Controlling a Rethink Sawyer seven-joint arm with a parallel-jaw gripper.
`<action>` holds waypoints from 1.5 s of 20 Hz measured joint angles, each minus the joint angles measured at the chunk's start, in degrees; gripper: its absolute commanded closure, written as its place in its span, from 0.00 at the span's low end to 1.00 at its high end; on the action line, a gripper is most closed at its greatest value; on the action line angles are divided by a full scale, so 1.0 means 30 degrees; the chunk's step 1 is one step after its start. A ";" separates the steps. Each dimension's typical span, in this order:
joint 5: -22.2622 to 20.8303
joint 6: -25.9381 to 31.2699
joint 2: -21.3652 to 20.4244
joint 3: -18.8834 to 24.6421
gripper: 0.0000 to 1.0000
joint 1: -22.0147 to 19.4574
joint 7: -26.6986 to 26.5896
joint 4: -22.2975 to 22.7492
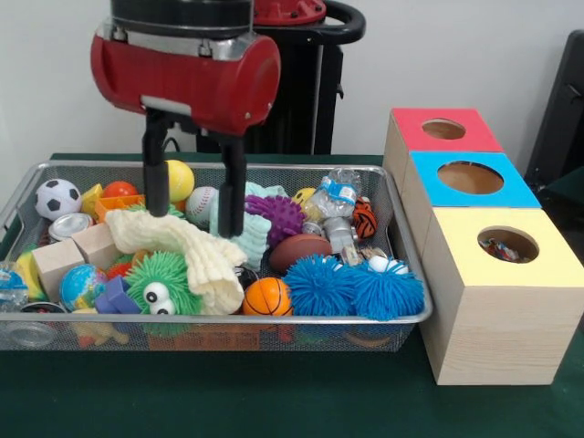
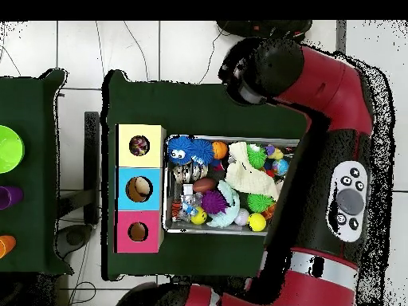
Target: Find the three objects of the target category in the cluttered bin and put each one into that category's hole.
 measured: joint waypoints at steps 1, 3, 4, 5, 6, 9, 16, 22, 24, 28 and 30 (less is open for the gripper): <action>-0.0082 -0.0008 0.0063 0.0121 0.00 0.0004 0.0000 -0.0066; -0.0235 -0.0004 0.0139 0.0334 0.00 0.0024 0.0000 -0.0135; -0.0444 -0.0008 0.0171 0.0606 0.00 0.0075 0.0000 -0.0149; -0.0546 -0.0008 0.0165 0.0717 0.00 0.0096 0.0000 -0.0152; -0.0601 -0.0012 0.0163 0.0797 0.00 0.0114 0.0000 -0.0155; -0.0891 -0.0012 0.0108 0.1139 0.00 0.0244 0.0000 -0.0149; -0.1209 0.0483 -0.0750 0.1276 0.00 0.0426 0.0000 -0.0149; -0.1217 0.0958 -0.2102 0.1400 0.00 0.0412 0.0000 0.0105; -0.1217 0.0962 -0.2508 0.1407 0.00 0.0413 0.0000 0.0309; -0.1217 0.0966 -0.3379 0.1411 0.00 0.0397 0.0000 0.0805; -0.1217 0.0966 -0.3980 0.1450 0.00 0.0357 0.0000 0.1251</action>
